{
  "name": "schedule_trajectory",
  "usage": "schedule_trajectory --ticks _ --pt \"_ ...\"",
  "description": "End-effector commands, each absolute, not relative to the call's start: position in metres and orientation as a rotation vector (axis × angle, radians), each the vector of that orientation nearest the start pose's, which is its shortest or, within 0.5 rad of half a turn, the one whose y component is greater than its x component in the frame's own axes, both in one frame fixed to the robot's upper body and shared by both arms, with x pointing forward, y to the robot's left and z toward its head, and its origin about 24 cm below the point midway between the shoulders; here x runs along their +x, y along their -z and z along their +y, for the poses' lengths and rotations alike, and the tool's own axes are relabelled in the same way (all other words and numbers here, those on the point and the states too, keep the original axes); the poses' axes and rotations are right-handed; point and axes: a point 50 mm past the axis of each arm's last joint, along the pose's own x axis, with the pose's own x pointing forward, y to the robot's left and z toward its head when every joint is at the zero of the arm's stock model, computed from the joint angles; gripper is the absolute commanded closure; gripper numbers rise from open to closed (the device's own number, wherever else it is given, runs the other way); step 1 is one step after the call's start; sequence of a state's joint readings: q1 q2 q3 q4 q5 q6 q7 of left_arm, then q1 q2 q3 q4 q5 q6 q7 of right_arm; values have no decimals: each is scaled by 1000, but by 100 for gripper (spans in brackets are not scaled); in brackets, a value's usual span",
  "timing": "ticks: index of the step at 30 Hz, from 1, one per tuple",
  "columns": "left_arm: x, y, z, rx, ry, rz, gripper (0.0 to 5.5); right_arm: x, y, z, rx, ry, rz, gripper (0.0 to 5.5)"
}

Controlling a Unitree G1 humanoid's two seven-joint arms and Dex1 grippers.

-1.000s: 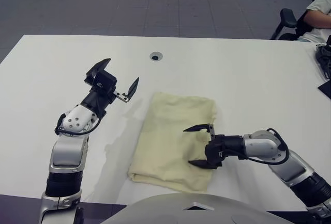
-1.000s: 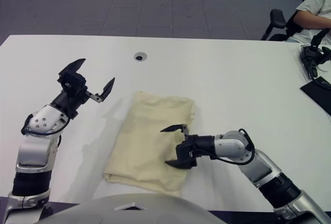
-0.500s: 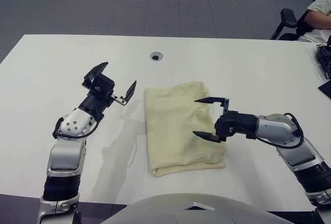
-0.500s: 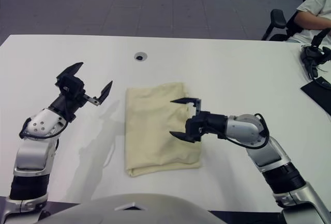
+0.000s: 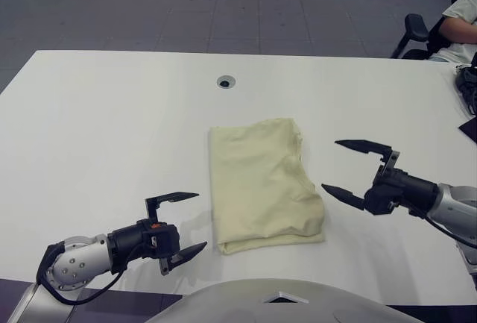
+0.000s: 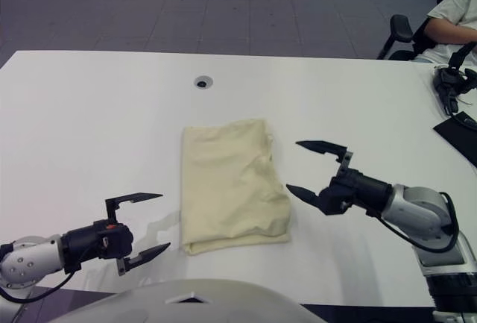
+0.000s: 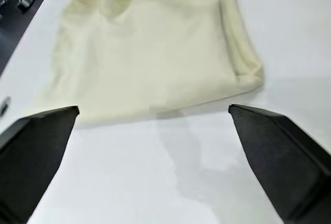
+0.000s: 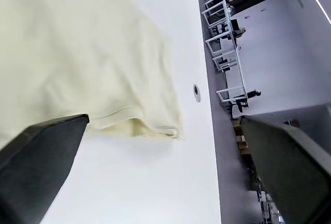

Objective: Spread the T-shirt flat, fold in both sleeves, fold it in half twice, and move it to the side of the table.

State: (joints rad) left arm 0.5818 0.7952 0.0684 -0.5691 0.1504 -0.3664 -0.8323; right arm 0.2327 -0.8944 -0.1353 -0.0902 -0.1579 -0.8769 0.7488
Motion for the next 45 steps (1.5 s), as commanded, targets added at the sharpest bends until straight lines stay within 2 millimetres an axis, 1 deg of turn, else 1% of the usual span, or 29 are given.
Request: schedule_trajectory --ticks 1,4,6,8,12,14,17,20,27,33,38,42,44,45 --pt "108 -84 187 1082 1261 39 13 169 -96 -252 -1404 -1183 -221 10" --pt "107 -80 187 1138 1290 43 13 161 -84 -258 -1436 -1241 -159 10" --pt "112 -78 180 1195 1274 -47 13 155 -76 -255 -1423 -1297 -143 10" --pt "113 -75 174 1241 1284 -116 13 150 -73 -250 -1412 -1341 -144 10" --pt "104 -61 177 1235 1356 -47 13 146 -71 -248 -1384 -1378 -128 10" --pt "106 -58 172 1242 1360 -85 13 142 -70 -240 -1316 -1404 -132 10" --pt "106 -52 169 1246 1388 -94 61 135 -70 -227 -1209 -1437 -129 10" --pt "102 -51 170 1218 1413 -65 124 133 -71 -224 -1183 -1456 -104 10" --pt "103 -51 173 1232 1414 -42 249 136 -66 -224 -1185 -1462 -78 122" --pt "100 -51 171 1208 1432 -36 348 143 -60 -224 -1202 -1450 -65 215" --pt "99 -51 170 1202 1441 -30 448 144 -52 -221 -1193 -1454 -65 309" --pt "99 -51 171 1205 1428 -29 524 144 -47 -222 -1202 -1474 -20 384" --pt "99 -51 172 1207 1430 -23 549 141 -47 -221 -1185 -1483 -18 419" --pt "100 -51 173 1212 1429 -18 549 139 -48 -220 -1171 -1486 -19 438"
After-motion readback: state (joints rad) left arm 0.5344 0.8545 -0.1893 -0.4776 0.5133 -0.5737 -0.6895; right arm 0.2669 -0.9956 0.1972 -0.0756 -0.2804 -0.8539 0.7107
